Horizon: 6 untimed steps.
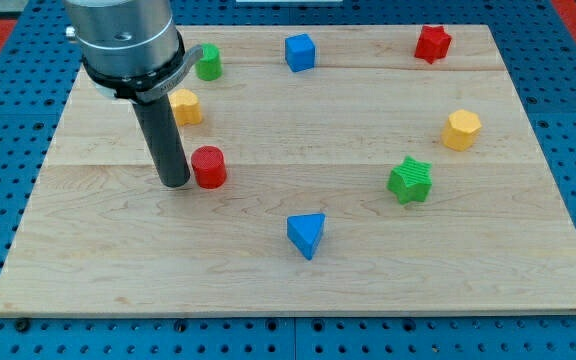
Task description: Point your arm to the bottom left of the green star
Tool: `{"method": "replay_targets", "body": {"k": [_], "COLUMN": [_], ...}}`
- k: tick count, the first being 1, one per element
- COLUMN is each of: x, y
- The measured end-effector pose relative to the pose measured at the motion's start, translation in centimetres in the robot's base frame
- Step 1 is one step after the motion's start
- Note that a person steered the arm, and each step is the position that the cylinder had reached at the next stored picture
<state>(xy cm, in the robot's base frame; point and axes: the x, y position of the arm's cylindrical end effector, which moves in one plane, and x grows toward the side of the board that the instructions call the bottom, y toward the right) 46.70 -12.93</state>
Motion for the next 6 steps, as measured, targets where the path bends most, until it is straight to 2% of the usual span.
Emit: {"method": "replay_targets", "body": {"k": [4,6], "x": [-0.2,5.6], "y": [2.2,2.0]}}
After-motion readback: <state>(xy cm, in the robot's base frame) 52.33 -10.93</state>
